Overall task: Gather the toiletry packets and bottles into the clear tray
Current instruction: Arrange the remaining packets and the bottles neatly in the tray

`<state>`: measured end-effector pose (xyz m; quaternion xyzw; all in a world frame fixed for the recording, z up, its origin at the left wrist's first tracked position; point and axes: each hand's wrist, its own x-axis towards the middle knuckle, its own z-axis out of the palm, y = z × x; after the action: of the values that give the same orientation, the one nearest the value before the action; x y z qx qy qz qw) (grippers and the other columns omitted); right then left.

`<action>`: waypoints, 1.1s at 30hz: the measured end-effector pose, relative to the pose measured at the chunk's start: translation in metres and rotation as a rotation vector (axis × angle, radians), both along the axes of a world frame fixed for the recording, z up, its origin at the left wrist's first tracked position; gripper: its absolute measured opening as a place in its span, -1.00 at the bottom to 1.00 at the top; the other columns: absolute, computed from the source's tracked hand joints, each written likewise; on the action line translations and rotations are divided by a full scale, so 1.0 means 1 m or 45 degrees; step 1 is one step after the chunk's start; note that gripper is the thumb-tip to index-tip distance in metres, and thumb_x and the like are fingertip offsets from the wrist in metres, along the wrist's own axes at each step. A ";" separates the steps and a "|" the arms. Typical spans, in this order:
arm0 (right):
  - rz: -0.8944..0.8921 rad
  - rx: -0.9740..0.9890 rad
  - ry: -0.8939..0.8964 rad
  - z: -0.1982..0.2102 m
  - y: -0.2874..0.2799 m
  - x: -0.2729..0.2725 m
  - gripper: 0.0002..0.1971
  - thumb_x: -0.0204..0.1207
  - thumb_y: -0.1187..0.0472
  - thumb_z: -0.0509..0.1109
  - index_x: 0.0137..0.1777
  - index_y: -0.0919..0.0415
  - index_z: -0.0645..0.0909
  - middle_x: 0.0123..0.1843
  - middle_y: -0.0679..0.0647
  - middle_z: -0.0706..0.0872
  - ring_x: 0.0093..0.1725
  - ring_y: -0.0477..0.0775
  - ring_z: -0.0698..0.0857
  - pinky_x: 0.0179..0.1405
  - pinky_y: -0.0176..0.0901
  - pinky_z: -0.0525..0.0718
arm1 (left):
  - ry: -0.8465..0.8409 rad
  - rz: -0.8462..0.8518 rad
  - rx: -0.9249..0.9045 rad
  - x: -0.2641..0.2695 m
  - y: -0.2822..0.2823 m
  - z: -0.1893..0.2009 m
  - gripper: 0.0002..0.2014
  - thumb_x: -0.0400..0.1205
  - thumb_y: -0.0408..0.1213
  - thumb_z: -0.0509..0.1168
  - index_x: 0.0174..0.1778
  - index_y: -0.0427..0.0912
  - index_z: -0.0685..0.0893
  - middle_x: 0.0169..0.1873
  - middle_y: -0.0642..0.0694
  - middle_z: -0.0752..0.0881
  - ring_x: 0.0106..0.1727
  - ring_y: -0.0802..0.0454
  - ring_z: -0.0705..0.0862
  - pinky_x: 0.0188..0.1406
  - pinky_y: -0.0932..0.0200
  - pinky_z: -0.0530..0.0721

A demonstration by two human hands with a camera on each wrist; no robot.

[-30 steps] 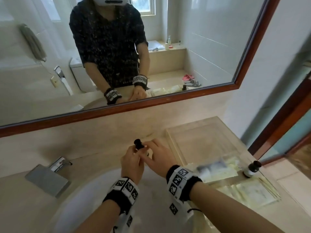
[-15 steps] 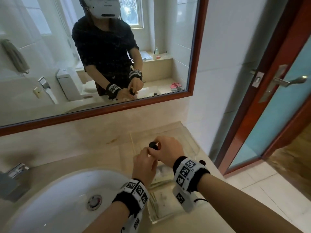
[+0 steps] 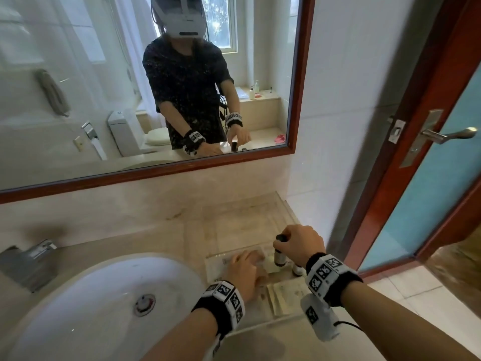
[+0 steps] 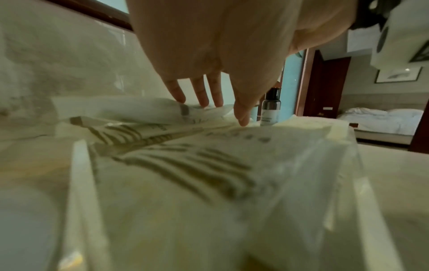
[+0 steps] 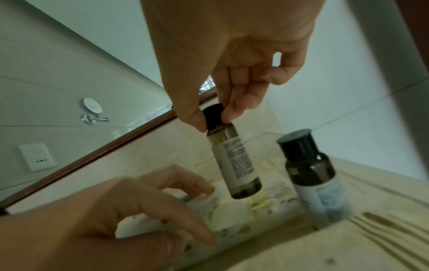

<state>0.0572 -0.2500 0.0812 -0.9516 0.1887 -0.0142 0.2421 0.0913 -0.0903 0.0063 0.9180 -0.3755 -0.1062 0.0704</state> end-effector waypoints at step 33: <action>0.799 -0.559 0.225 -0.053 0.065 0.024 -0.68 0.64 0.33 0.15 0.38 0.29 0.34 0.35 0.29 0.42 0.22 0.32 0.60 -0.06 0.07 0.59 | -0.118 0.217 0.109 0.020 0.041 0.001 -0.45 0.48 -0.26 0.44 0.32 -0.04 0.32 0.22 -0.13 0.42 0.14 -0.21 0.58 -0.07 -0.08 0.69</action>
<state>0.0809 -0.1852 0.0280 -0.9898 -0.0989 0.1026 0.0081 0.1116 -0.0489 0.0071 0.9527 -0.2941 -0.0732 0.0225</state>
